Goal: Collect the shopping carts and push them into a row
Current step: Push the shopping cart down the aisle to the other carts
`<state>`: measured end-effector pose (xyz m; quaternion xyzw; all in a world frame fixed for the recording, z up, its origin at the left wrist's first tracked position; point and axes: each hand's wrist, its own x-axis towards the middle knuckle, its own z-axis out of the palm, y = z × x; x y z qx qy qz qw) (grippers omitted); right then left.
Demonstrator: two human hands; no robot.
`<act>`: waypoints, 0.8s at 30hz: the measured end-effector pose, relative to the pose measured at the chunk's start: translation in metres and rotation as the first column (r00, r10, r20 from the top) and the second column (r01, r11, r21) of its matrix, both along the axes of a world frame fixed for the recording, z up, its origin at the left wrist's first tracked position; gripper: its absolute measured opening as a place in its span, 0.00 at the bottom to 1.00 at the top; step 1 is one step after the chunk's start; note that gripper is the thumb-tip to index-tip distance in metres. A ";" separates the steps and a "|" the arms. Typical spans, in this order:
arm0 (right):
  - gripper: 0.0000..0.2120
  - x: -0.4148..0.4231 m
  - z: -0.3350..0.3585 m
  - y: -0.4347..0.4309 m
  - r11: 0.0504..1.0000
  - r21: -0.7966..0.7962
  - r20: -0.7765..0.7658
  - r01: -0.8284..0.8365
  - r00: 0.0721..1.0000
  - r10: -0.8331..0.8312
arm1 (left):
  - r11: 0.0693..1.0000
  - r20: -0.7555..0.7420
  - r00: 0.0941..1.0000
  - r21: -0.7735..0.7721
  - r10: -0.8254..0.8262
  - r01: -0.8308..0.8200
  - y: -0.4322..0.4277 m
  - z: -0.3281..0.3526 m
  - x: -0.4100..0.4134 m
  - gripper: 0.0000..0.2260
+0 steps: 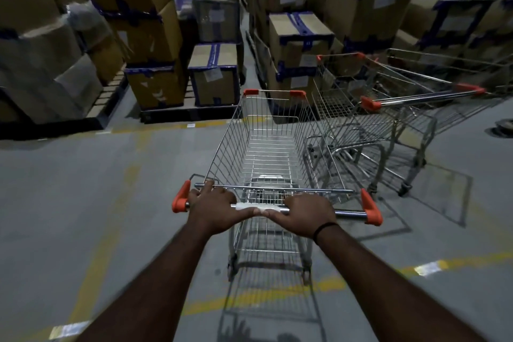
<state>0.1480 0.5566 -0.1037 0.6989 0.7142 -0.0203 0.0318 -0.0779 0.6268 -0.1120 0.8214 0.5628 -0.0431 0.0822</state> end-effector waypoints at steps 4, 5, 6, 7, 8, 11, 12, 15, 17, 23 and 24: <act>0.41 0.017 0.002 0.055 1.000 -0.024 0.023 -0.003 1.000 0.004 | 0.999 -0.013 1.000 0.050 0.001 0.000 0.053 -0.007 0.015 0.46; 0.41 0.020 0.002 0.069 0.999 -0.032 0.023 0.002 1.000 -0.001 | 0.998 -0.012 1.000 0.060 -0.001 0.002 0.066 -0.008 0.019 0.45; 0.41 0.024 0.002 0.082 0.999 -0.038 0.024 0.007 1.000 -0.006 | 0.997 -0.007 1.000 0.075 -0.002 0.003 0.079 -0.009 0.023 0.44; 0.40 0.027 0.002 0.097 0.999 -0.042 0.031 0.011 0.999 -0.009 | 0.996 0.003 1.000 0.093 -0.002 0.001 0.093 -0.010 0.027 0.43; 0.40 0.031 0.001 0.112 0.999 -0.046 0.045 0.011 0.999 -0.009 | 0.994 0.012 1.000 0.106 -0.001 0.000 0.107 -0.010 0.032 0.42; 0.42 0.048 0.002 0.156 0.998 -0.064 0.038 -0.004 0.999 0.006 | 0.996 0.023 1.000 0.084 -0.019 0.017 0.146 -0.010 0.044 0.43; 0.43 0.052 0.004 0.169 0.997 -0.081 0.039 -0.015 0.999 0.018 | 0.997 0.020 0.999 0.068 -0.029 0.027 0.157 -0.009 0.048 0.43; 0.40 0.066 0.006 0.208 0.992 -0.122 0.082 -0.013 0.996 0.023 | 0.999 0.034 0.998 0.003 -0.049 0.049 0.190 -0.009 0.058 0.43; 0.45 0.073 0.002 0.229 0.995 -0.093 0.078 0.046 0.996 -0.039 | 0.998 0.052 0.997 -0.024 -0.053 0.054 0.214 -0.009 0.066 0.46; 0.37 0.080 -0.001 0.277 0.964 -0.103 0.033 0.246 0.969 -0.244 | 0.995 0.011 1.000 -0.101 -0.018 0.019 0.263 -0.002 0.084 0.42; 0.37 0.081 -0.002 0.284 0.956 -0.122 0.032 0.265 0.964 -0.263 | 0.994 0.003 1.000 -0.108 -0.010 0.010 0.268 -0.001 0.085 0.42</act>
